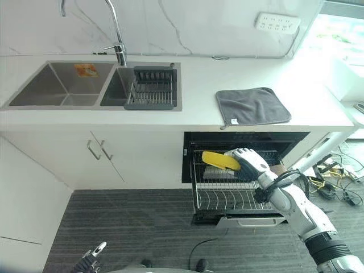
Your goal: Place the dishes in the dishwasher.
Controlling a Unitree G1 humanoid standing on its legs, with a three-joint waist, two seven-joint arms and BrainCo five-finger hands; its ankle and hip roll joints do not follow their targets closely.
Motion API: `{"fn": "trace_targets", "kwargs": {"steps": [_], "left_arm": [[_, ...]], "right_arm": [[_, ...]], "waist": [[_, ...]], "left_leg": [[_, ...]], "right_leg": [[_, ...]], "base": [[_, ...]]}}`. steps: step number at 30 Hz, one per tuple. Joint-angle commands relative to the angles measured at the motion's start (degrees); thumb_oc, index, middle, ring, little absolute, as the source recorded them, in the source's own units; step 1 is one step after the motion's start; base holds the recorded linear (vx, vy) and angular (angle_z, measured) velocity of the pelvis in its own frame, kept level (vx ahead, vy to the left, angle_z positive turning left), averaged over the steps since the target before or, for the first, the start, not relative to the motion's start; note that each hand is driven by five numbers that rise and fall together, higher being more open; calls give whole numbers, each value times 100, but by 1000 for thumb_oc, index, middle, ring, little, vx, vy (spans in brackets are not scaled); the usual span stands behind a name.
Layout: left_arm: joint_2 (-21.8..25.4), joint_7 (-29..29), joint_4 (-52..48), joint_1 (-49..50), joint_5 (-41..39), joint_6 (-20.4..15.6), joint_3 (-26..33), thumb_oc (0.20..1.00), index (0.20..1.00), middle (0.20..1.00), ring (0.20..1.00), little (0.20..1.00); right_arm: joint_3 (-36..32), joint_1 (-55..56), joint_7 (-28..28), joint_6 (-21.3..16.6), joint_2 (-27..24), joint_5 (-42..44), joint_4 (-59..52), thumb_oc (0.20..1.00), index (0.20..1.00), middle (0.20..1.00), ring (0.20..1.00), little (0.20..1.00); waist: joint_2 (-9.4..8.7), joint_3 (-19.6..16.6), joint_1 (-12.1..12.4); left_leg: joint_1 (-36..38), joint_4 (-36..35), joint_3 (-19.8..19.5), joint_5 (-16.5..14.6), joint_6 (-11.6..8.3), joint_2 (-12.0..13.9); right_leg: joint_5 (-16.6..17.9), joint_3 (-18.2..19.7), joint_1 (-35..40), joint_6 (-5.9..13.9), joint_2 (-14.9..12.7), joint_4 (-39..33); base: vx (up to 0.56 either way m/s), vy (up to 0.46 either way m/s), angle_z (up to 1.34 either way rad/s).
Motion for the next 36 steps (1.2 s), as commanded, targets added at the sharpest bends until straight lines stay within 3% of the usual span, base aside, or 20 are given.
{"fn": "trace_targets", "kwargs": {"steps": [1, 5, 12, 21, 28, 31, 36], "left_arm": [[419, -42, -85, -376, -324, -130, -191, 1000, 1000, 1000, 1000, 1000], [529, -48, -108, -468, -773, 6, -189, 1000, 1000, 1000, 1000, 1000], [635, -132, -367, -239, -674, 44, -335, 1000, 1000, 1000, 1000, 1000], [828, -15, -490, -40, -523, -176, -485, 1000, 1000, 1000, 1000, 1000], [981, 119, -690, 55, -716, -94, -650, 1000, 1000, 1000, 1000, 1000], [1045, 120, -811, 96, -881, -118, -713, 1000, 1000, 1000, 1000, 1000], [1127, 50, -888, 28, -1062, -139, -811, 1000, 1000, 1000, 1000, 1000]], "right_arm": [[37, -905, -599, -243, -149, -13, -202, 200, 200, 200, 200, 200], [376, -1293, -725, -197, -372, -108, 18, 200, 200, 200, 200, 200], [608, -1588, -1269, 34, -627, -485, 810, 200, 200, 200, 200, 200], [1055, -2256, -1605, 495, -806, -688, 1816, 200, 200, 200, 200, 200], [1660, -3051, -1705, 805, -908, -644, 2552, 200, 200, 200, 200, 200], [1834, -3418, -1492, 993, -867, -201, 2860, 200, 200, 200, 200, 200], [2103, -3927, -1479, 1105, -820, -326, 3277, 200, 200, 200, 200, 200]], "waist": [[-146, 463, 73], [-79, 655, 69], [51, 844, 142], [163, 932, 336], [253, 1025, 518], [327, 1127, 563], [406, 1294, 634]], "left_leg": [[-725, 1401, -369, -334, -241, 430], [-1182, 2128, -442, -650, -261, 488], [-1879, 3426, -500, -1156, -215, 524], [-2144, 3950, -555, -1305, -219, 501], [-2466, 4371, -645, -1471, -220, 497], [-2693, 4544, -712, -1485, -227, 449], [-2958, 4652, -777, -1473, -238, 338]], "right_leg": [[-869, 160, -34, 266, -599, 1343], [-1214, 153, -461, 186, -770, 2123], [-1637, 166, -1104, 40, -1100, 3488], [-1792, 158, -1423, 92, -1343, 4136], [-1922, 170, -1823, 120, -1571, 4670], [-1962, 307, -2149, 155, -1660, 4942], [-2006, 443, -2507, 218, -1739, 5191]], "base": [[-141, 3, 3], [-92, 43, 7], [18, 49, 5], [83, 18, 5], [44, -6, 10], [33, 23, 8], [-22, 24, 7]]}}
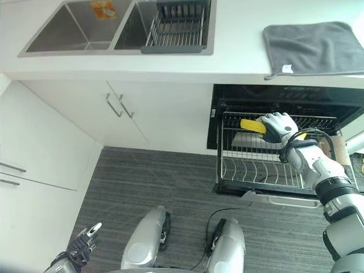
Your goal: Place the dishes in the dishwasher.
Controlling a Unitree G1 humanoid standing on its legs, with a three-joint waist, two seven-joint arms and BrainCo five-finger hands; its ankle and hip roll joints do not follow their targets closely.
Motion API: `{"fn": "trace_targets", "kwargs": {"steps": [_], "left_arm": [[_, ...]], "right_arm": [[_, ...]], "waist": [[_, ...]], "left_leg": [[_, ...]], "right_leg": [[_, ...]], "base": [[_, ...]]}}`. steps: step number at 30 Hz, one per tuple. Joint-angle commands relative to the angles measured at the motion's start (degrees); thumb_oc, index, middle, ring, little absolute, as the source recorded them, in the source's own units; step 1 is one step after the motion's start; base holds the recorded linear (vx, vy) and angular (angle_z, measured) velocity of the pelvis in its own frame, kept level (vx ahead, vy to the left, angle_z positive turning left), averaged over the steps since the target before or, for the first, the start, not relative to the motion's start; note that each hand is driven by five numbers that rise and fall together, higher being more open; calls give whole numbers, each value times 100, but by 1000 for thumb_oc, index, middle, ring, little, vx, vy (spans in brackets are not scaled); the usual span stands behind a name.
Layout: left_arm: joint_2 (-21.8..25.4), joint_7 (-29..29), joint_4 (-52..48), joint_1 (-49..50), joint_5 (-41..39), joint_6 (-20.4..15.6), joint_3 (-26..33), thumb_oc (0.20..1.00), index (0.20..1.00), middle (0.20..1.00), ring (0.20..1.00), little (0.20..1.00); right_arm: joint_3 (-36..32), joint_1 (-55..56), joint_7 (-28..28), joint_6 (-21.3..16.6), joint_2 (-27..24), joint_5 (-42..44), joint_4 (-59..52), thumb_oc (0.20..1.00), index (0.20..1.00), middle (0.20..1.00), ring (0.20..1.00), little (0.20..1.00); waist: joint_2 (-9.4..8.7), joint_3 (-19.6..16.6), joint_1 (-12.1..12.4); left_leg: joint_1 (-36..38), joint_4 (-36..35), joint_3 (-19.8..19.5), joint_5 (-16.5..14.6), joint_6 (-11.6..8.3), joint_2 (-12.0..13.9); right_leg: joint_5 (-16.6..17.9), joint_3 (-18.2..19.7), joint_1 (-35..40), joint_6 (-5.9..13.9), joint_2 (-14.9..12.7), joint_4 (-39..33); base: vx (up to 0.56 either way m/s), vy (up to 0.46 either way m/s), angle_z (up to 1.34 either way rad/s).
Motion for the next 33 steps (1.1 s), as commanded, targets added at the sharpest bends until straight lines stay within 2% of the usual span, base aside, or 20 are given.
{"fn": "trace_targets", "kwargs": {"steps": [1, 4, 6, 9, 10, 13, 16, 24, 29, 30, 31, 33], "left_arm": [[447, -33, -103, 209, -403, -237, -120, 1000, 1000, 1000, 1000, 1000], [542, -84, -365, 99, -681, -280, -201, 1000, 1000, 1000, 1000, 1000], [562, -92, -395, 67, -737, -298, -233, 1000, 1000, 1000, 1000, 1000], [580, -118, -412, 10, -902, -331, -266, 1000, 1000, 1000, 1000, 1000], [583, -118, -423, -4, -948, -335, -280, 1000, 1000, 1000, 1000, 1000], [622, -219, -426, -76, -1099, -394, -316, 1000, 1000, 1000, 1000, 1000], [669, -334, -487, -147, -1252, -421, -338, 1000, 1000, 1000, 1000, 1000], [795, -326, -669, -347, -1472, -460, -334, 1000, 1000, 1000, 1000, 1000], [841, -299, -822, -411, -1481, -374, -310, 1000, 1000, 1000, 1000, 1000], [855, -287, -838, -425, -1472, -373, -296, 1000, 1000, 1000, 1000, 1000], [883, -250, -873, -440, -1480, -364, -286, 1000, 1000, 1000, 1000, 1000], [899, -228, -863, -444, -1465, -367, -224, 1000, 1000, 1000, 1000, 1000]], "right_arm": [[-47, -720, -156, 162, 52, 157, 181, 200, 200, 200, 200, 200], [139, -966, -319, 375, 101, 176, 490, 200, 200, 200, 200, 200], [207, -1057, -439, 340, 121, 155, 619, 200, 200, 200, 200, 200], [255, -1224, -540, 515, 220, 318, 856, 200, 200, 200, 200, 200], [253, -1257, -569, 552, 267, 350, 951, 200, 200, 200, 200, 200], [328, -1498, -768, 729, 305, 156, 1258, 200, 200, 200, 200, 200], [557, -1837, -665, 853, 322, 41, 1379, 200, 200, 200, 200, 200], [916, -2230, -430, 1148, 536, 25, 1557, 200, 200, 200, 200, 200], [941, -2297, 73, 1352, 652, 384, 1697, 200, 200, 200, 200, 200], [930, -2271, 138, 1359, 666, 451, 1698, 442, 442, 442, 442, 442], [910, -2244, 184, 1381, 696, 518, 1683, 1000, 1000, 1000, 1000, 1000], [821, -2186, 242, 1469, 779, 560, 1724, 1000, 1000, 1000, 1000, 1000]], "waist": [[-107, -218, 221], [-43, -14, 285], [-21, 31, 303], [52, 130, 314], [82, 189, 323], [188, 288, 343], [268, 373, 367], [292, 443, 411], [275, 431, 435], [260, 425, 441], [246, 422, 447], [225, 398, 466]], "left_leg": [[-221, -334, -333, 711, -319, 527], [-605, -195, -425, 734, -324, 429], [-708, -136, -450, 728, -322, 425], [-958, 29, -490, 703, -314, 422], [-967, 163, -497, 544, -325, 435], [-1351, 331, -552, 531, -304, 372], [-1706, 463, -592, 553, -275, 291], [-2281, 875, -588, 480, -187, 237], [-2694, 1205, -588, 418, -118, 178], [-2732, 1224, -589, 421, -110, 182], [-2776, 1251, -591, 423, -96, 188], [-2870, 1308, -590, 437, -79, 190]], "right_leg": [[494, 248, 213, 442, -435, -326], [477, 401, -231, 503, -495, -113], [466, 423, -346, 503, -503, -54], [425, 514, -624, 485, -497, 101], [285, 546, -637, 511, -498, 219], [247, 657, -1055, 487, -487, 395], [247, 766, -1438, 455, -449, 543], [145, 800, -2028, 384, -416, 948], [72, 815, -2444, 337, -340, 1255], [75, 809, -2475, 333, -336, 1266], [77, 808, -2513, 327, -327, 1290], [88, 798, -2586, 325, -313, 1338]], "base": [[-84, 19, 0], [-186, 3, 0], [-126, -17, 2], [-92, -1, 0], [-58, 7, -2], [-148, 8, -2], [-160, 8, -3], [-83, -10, -3], [-61, 0, -1], [-41, -15, -2], [0, 0, 0], [-11, -16, -1]]}}
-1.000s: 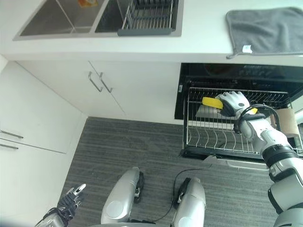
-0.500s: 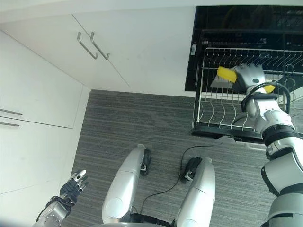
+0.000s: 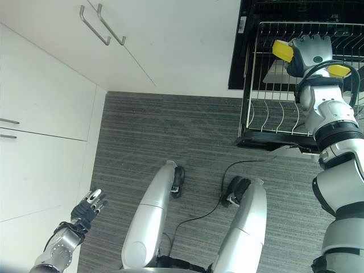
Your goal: Place the dishes in the dishwasher.
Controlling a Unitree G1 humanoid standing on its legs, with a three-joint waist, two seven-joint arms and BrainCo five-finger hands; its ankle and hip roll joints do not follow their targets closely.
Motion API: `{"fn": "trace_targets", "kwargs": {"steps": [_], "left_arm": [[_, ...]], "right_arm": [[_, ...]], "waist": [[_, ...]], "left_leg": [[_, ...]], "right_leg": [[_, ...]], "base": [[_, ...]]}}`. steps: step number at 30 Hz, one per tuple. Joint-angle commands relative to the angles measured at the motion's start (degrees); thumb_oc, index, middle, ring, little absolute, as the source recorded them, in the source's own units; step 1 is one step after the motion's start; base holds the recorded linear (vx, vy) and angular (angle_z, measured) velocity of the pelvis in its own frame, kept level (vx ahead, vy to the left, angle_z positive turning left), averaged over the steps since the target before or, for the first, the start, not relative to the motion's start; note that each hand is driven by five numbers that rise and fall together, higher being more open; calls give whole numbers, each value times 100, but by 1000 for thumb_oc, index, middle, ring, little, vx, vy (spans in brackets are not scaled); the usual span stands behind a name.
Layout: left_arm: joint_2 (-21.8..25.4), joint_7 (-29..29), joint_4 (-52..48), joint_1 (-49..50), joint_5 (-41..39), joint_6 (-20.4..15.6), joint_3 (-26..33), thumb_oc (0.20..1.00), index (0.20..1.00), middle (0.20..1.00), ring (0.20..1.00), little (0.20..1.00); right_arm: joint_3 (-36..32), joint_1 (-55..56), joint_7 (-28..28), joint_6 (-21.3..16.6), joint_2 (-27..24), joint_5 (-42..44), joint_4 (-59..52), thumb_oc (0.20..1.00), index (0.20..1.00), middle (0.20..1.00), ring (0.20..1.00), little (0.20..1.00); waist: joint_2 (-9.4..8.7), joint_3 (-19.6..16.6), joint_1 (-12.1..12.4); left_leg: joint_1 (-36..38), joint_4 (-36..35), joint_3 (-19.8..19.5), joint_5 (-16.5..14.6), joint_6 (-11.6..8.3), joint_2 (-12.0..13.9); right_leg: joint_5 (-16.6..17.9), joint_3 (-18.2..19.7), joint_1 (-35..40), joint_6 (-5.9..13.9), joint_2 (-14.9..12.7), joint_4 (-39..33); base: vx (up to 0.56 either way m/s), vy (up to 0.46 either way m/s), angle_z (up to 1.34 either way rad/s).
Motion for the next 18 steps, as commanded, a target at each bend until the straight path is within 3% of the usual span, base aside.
{"fn": "trace_targets", "kwargs": {"steps": [1, 11, 13, 14, 15, 18], "left_arm": [[490, 83, 89, 188, -153, -139, 75, 1000, 1000, 1000, 1000, 1000], [504, 144, -93, 290, -7, -9, 208, 1000, 1000, 1000, 1000, 1000], [514, 207, -171, 356, -66, 60, 249, 1000, 1000, 1000, 1000, 1000], [503, 192, -206, 404, -29, 82, 307, 1000, 1000, 1000, 1000, 1000], [503, 185, -223, 425, 3, 86, 326, 1000, 1000, 1000, 1000, 1000], [412, 196, -261, 550, 147, 64, 371, 1000, 1000, 1000, 1000, 1000]], "right_arm": [[57, 581, 605, 116, 477, 457, 436, 1000, 1000, 1000, 1000, 1000], [-327, 711, 1368, 314, 543, 1476, 167, 1000, 1000, 1000, 1000, 1000], [-441, 767, 1695, 404, 465, 1914, 1, 1000, 1000, 1000, 1000, 1000], [-541, 836, 1880, 760, 408, 2378, -139, 1000, 1000, 1000, 1000, 1000], [-631, 892, 1912, 781, 403, 2570, -183, 1000, 1000, 1000, 1000, 1000], [-1421, 1165, 2078, 1104, 489, 3974, -487, 1000, 1000, 1000, 1000, 1000]], "waist": [[-102, -309, 216], [-180, -327, 221], [-212, -320, 220], [-235, -312, 211], [-249, -303, 208], [-312, -283, 185]], "left_leg": [[-132, -299, -524, 376, -159, 210], [-217, -240, -504, 457, -146, 287], [-230, -234, -510, 471, -145, 275], [-215, -240, -512, 477, -148, 279], [-198, -247, -510, 478, -146, 284], [49, -400, -494, 492, -160, 314]], "right_leg": [[-24, 354, 251, 527, -235, -126], [12, 296, 183, 508, -205, -24], [24, 294, 171, 488, -168, -24], [32, 294, 184, 485, -151, -33], [38, 292, 201, 482, -144, -47], [93, 262, 443, 453, -127, -223]], "base": [[0, 0, 0], [-2, 1, 1], [0, 0, 0], [0, 0, 0], [0, 0, 0], [92, -12, 3]]}}
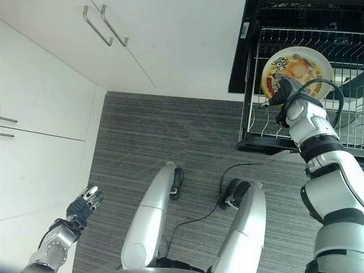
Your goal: Place the dishes in the dishwasher.
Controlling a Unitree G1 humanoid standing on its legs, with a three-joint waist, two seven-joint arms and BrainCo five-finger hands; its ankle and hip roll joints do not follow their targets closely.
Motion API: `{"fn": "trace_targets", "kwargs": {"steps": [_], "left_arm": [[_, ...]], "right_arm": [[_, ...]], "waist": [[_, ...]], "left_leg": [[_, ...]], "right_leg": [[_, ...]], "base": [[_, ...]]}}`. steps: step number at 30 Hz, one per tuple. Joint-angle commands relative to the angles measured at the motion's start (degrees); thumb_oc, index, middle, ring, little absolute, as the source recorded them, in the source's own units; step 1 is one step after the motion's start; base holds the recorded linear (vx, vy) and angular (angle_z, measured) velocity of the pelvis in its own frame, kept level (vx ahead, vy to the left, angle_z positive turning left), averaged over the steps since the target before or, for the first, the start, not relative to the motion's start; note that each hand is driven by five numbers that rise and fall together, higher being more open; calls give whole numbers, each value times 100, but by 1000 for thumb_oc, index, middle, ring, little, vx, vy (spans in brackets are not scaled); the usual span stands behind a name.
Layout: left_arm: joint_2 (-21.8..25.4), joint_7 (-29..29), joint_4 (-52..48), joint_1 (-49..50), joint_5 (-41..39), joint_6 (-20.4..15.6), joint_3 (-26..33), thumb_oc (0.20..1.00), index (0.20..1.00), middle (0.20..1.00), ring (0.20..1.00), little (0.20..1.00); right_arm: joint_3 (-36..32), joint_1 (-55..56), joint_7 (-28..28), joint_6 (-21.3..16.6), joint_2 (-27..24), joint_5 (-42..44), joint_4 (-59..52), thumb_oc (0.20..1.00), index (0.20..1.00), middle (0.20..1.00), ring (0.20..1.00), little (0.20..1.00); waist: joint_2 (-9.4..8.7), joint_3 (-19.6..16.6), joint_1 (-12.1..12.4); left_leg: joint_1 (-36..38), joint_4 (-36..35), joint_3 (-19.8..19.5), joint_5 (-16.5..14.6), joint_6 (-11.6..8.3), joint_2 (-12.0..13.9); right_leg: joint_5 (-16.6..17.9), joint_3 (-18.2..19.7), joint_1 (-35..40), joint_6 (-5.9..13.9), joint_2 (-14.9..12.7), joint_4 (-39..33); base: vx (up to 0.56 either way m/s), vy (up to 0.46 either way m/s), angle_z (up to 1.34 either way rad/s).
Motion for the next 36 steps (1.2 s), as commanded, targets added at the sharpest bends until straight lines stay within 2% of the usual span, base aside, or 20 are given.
{"fn": "trace_targets", "kwargs": {"steps": [1, 3, 8, 9, 10, 15, 17, 18, 19, 22, 23, 26, 27, 28, 32, 36], "left_arm": [[222, 50, -47, 523, 144, -105, 280, 1000, 1000, 1000, 1000, 1000], [194, 56, -108, 609, 172, -106, 305, 1000, 1000, 1000, 1000, 1000], [-104, 172, -259, 952, 450, -169, 362, 1000, 1000, 1000, 1000, 1000], [-183, 173, -221, 1012, 548, -255, 399, 1000, 1000, 1000, 1000, 1000], [-318, 208, -207, 1059, 799, -415, 427, 1000, 1000, 1000, 1000, 1000], [-586, 463, -199, 1065, 897, -526, 459, 1000, 1000, 1000, 1000, 1000], [-757, 629, -172, 1006, 958, -606, 475, 1000, 1000, 1000, 1000, 1000], [-790, 653, -152, 992, 968, -635, 482, 1000, 1000, 1000, 1000, 1000], [-828, 685, -120, 983, 953, -662, 523, 1000, 1000, 1000, 1000, 1000], [-950, 790, -14, 997, 933, -759, 578, 1000, 1000, 1000, 1000, 1000], [-1038, 829, 109, 1000, 1010, -793, 655, 1000, 1000, 1000, 1000, 1000], [-1141, 847, 342, 1027, 1112, -827, 719, 1000, 1000, 1000, 1000, 1000], [-1172, 814, 440, 1039, 1180, -825, 776, 1000, 1000, 1000, 1000, 1000], [-1198, 777, 553, 1032, 1191, -800, 834, 1000, 1000, 1000, 1000, 1000], [-1239, 655, 667, 1100, 1165, -807, 944, 1000, 1000, 1000, 1000, 1000], [-1248, 749, 544, 1064, 1103, -811, 915, 1000, 1000, 1000, 1000, 1000]], "right_arm": [[-194, 422, 22, 241, 28, 1203, -392, 1000, 1000, 1000, 1000, 1000], [-492, 629, -42, 135, 21, 1602, -730, 1000, 1000, 1000, 1000, 1000], [-2022, 1821, -207, 163, 298, 2553, -2277, 1000, 1000, 1000, 1000, 1000], [-2445, 2207, -267, 211, 477, 2861, -2793, 1000, 1000, 1000, 1000, 1000], [-3101, 2976, -545, 201, 902, 3255, -3836, 1000, 1000, 1000, 1000, 1000], [-3857, 3978, -1256, -306, 1534, 3546, -5014, 1000, 1000, 1000, 1000, 1000], [-4202, 4590, -1384, -782, 2027, 4008, -5616, 1000, 1000, 1000, 1000, 1000], [-4261, 4718, -1411, -928, 2090, 3835, -5694, 1000, 1000, 1000, 1000, 1000], [-4403, 4953, -1606, -1100, 2067, 3461, -5811, 1000, 1000, 1000, 1000, 1000], [-4729, 5395, -1715, -1409, 2033, 3464, -6160, 1000, 1000, 1000, 1000, 1000], [-4879, 5671, -1871, -1811, 2094, 3086, -6406, 1000, 1000, 1000, 1000, 1000], [-5135, 5943, -2387, -2317, 2083, 2662, -6692, 1000, 1000, 1000, 1000, 1000], [-5270, 6046, -2737, -2483, 2084, 2487, -6709, 721, 721, 721, 721, 721], [-5407, 6118, -3068, -2596, 2066, 2302, -6641, 200, 200, 200, 200, 200], [-5617, 6381, -3332, -2624, 2166, 2521, -6292, 200, 200, 200, 200, 200], [-5396, 6416, -3417, -2931, 2507, 3138, -5674, 200, 200, 200, 200, 200]], "waist": [[-247, -77, 126], [-268, -79, 93], [-392, -122, -65], [-443, -140, -128], [-544, -181, -248], [-722, -236, -475], [-824, -319, -680], [-841, -345, -728], [-863, -402, -812], [-888, -578, -996], [-908, -664, -1105], [-891, -791, -1236], [-887, -821, -1274], [-866, -841, -1324], [-784, -757, -1443], [-714, -516, -1513]], "left_leg": [[242, -549, -381, 555, -183, 278], [362, -676, -357, 581, -194, 296], [994, -1561, -195, 813, -203, 433], [1186, -1877, -129, 913, -214, 471], [1507, -2533, 3, 1260, -205, 524], [2137, -3377, 168, 1501, -193, 556], [2649, -4045, 375, 1719, -226, 589], [2722, -4131, 421, 1752, -234, 594], [2869, -4306, 502, 1796, -243, 596], [3303, -4815, 677, 1943, -246, 582], [3484, -4911, 751, 1953, -254, 596], [3656, -4912, 857, 1910, -282, 664], [3689, -4856, 888, 1870, -296, 697], [3688, -4759, 927, 1812, -310, 740], [3456, -4253, 961, 1611, -328, 856], [2886, -3635, 824, 1409, -312, 916]], "right_leg": [[113, 407, 490, 454, -143, -245], [146, 398, 607, 449, -127, -364], [395, 308, 1238, 461, -43, -1141], [484, 271, 1446, 473, 9, -1420], [798, 174, 1819, 449, 120, -2069], [1085, 26, 2541, 505, 229, -3054], [1361, -114, 3115, 562, 350, -3941], [1411, -127, 3190, 576, 365, -4060], [1500, -133, 3353, 603, 408, -4336], [1734, -154, 3778, 651, 540, -4996], [1770, -110, 3950, 658, 612, -5147], [1726, -53, 4156, 630, 695, -5245], [1688, -31, 4197, 617, 718, -5220], [1629, -18, 4191, 591, 721, -5144], [1383, 73, 3927, 491, 690, -4595], [1161, 197, 3314, 423, 567, -3832]], "base": [[51, 7, 0], [62, 17, -5], [107, 36, -8], [62, 27, -20], [37, 17, -24], [30, 2, -19], [3, 4, -2], [0, 0, 0], [-31, 17, -10], [-2, -11, -20], [32, -37, -24], [64, -40, -17], [103, -58, -29], [93, -49, -23], [18, -43, -19], [-103, -81, -12]]}}
